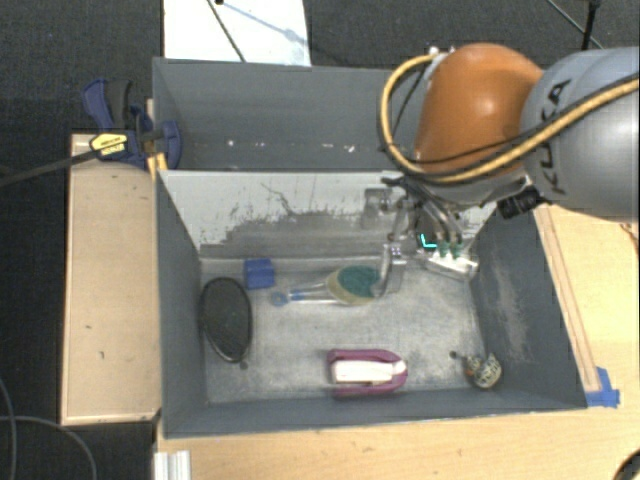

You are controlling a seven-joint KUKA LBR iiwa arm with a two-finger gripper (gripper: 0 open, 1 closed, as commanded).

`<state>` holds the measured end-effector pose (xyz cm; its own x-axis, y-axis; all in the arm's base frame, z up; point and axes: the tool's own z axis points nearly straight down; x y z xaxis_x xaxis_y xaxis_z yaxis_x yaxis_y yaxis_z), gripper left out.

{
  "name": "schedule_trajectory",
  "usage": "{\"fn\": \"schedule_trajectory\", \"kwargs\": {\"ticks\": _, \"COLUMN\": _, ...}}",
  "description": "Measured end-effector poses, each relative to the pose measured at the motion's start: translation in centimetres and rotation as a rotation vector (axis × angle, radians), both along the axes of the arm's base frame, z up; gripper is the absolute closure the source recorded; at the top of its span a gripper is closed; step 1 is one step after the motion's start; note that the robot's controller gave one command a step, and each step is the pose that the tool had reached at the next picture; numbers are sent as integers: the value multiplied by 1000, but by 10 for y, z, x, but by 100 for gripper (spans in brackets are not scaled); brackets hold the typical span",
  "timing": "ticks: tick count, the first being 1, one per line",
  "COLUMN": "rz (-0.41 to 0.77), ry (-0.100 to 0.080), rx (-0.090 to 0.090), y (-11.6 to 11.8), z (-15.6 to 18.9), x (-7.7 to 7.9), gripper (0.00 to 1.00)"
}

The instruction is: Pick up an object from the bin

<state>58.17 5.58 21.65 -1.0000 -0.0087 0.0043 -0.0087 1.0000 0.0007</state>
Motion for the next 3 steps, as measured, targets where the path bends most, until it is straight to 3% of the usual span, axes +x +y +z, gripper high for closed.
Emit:
{"fn": "schedule_trajectory", "kwargs": {"ticks": 1, "rz": -17, "ry": 2, "rx": 0, "y": -1, "z": -93, "x": -19, "gripper": 0}}
{"fn": "schedule_trajectory", "kwargs": {"ticks": 2, "rz": -120, "ry": -14, "rx": 2, "y": -3, "z": -146, "x": -9, "gripper": 0}}
{"fn": "schedule_trajectory", "kwargs": {"ticks": 3, "rz": -122, "ry": -7, "rx": 1, "y": -4, "z": -146, "x": -11, "gripper": 100}}
